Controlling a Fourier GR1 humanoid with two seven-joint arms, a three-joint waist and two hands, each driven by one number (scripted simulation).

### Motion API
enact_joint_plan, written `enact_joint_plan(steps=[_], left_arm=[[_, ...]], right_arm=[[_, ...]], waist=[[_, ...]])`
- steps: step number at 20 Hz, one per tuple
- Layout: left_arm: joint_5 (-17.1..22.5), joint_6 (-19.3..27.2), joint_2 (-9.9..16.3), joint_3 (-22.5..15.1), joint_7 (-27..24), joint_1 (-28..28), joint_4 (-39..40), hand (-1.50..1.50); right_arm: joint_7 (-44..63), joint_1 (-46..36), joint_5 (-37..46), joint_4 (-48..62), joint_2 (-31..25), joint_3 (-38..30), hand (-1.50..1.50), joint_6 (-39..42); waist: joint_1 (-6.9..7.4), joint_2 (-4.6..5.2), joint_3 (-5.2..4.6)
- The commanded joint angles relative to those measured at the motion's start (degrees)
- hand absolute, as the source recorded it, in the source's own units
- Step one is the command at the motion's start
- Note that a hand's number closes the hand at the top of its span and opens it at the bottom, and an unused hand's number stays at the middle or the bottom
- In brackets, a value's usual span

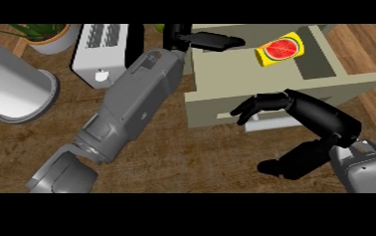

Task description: Pick up the cup, place it into the drawer and close the drawer

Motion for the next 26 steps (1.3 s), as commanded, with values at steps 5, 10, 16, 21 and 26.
enact_joint_plan(steps=[5, 10, 16, 21, 26], left_arm=[[2.6, -2.2, 0.0, 0.4, -4.5, 4.4, -2.2, -1.50], [3.2, -6.9, 1.7, 1.8, -4.2, 8.4, -5.4, -1.50], [2.9, -7.4, 4.8, 1.4, -2.4, 12.2, -10.7, -1.50], [2.9, -10.0, 6.7, 1.1, -3.4, 17.5, -13.1, -1.50], [3.1, -11.6, 9.2, 0.7, -1.1, 18.8, -17.4, -1.50]], right_arm=[[-4.3, 1.3, 22.3, 10.6, 3.2, 7.7, -1.50, -10.0], [-13.0, -0.5, 29.4, 26.4, 3.3, 11.0, -1.50, -12.6], [-20.8, -10.2, 34.2, 50.2, 6.9, 8.7, 1.50, -19.8], [-29.5, -18.6, 31.7, 61.4, 6.1, 1.8, 1.50, -23.3], [-30.5, -27.5, 28.6, 68.2, 2.8, -5.4, 1.50, -24.5]], waist=[[5.83, -0.64, -0.01], [8.41, -0.77, 0.01], [10.90, -0.62, 0.10], [12.20, 0.04, 0.18], [14.54, 0.15, 0.26]])
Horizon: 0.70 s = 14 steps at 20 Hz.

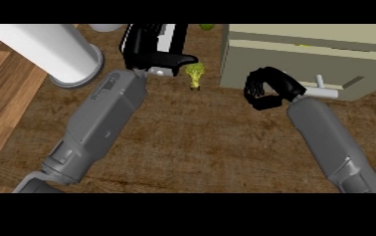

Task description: Pick up the cup, place it into the drawer and close the drawer

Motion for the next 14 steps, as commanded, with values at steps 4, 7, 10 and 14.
enact_joint_plan(steps=[4, 7, 10, 14], left_arm=[[0.6, -3.1, 2.4, -0.3, 1.3, 4.5, -3.7, -1.50], [0.5, -4.4, 4.0, -0.4, 2.0, 4.5, -4.3, -1.50], [0.5, -5.0, 3.6, -0.8, 1.9, 5.5, -5.2, -1.50], [0.6, -6.3, 4.3, -1.0, 2.4, 6.1, -5.5, -1.50]], right_arm=[[-2.7, -10.8, -2.3, 10.6, -4.1, -8.0, 1.50, -4.4], [-0.9, -12.9, -3.7, 11.7, -5.5, -9.7, 1.50, -3.4], [-1.1, -13.9, -5.0, 11.4, -7.2, -10.8, 1.50, -1.8], [-0.6, -14.7, -6.9, 10.3, -7.9, -12.1, 1.50, -0.4]], waist=[[2.32, 0.43, -0.19], [2.81, 0.76, -0.20], [3.24, 0.82, -0.20], [4.40, 1.38, -0.22]])
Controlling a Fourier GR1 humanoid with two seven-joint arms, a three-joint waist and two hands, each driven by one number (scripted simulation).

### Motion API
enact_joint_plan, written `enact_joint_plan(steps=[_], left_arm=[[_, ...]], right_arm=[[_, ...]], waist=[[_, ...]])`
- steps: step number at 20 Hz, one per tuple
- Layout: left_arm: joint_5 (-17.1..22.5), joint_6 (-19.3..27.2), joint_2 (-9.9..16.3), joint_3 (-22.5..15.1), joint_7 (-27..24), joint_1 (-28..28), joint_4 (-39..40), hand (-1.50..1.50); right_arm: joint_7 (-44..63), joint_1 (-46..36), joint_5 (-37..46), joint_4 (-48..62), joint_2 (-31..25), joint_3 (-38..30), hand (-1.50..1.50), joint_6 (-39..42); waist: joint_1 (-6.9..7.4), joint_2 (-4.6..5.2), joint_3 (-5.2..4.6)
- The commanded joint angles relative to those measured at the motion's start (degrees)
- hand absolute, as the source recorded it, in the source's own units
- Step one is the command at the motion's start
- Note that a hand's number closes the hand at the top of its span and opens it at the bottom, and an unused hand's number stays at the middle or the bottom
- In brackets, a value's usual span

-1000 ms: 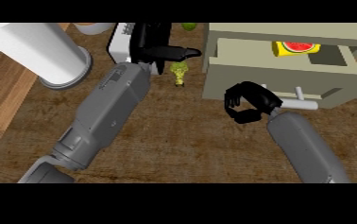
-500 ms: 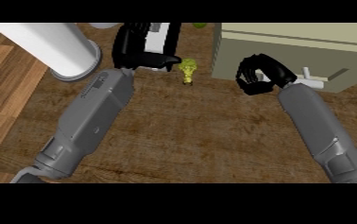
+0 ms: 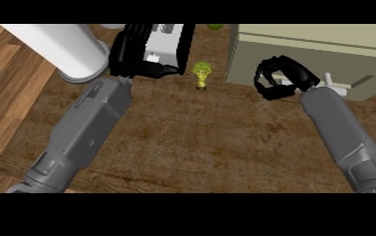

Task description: Pick up the cup, place it into the drawer and close the drawer

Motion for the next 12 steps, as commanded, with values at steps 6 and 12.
enact_joint_plan(steps=[6, 12], left_arm=[[0.8, -1.9, -0.1, -0.2, 1.1, 1.3, -1.9, -1.50], [0.8, -2.7, 0.3, -0.5, 0.7, 2.6, -3.0, -1.50]], right_arm=[[4.7, -10.1, -1.9, 0.8, -7.5, -5.7, 1.50, -1.9], [4.6, -9.1, -3.3, -0.6, -8.7, -6.3, 1.50, 0.3]], waist=[[2.88, 1.12, -0.59], [3.32, 0.94, -0.60]])
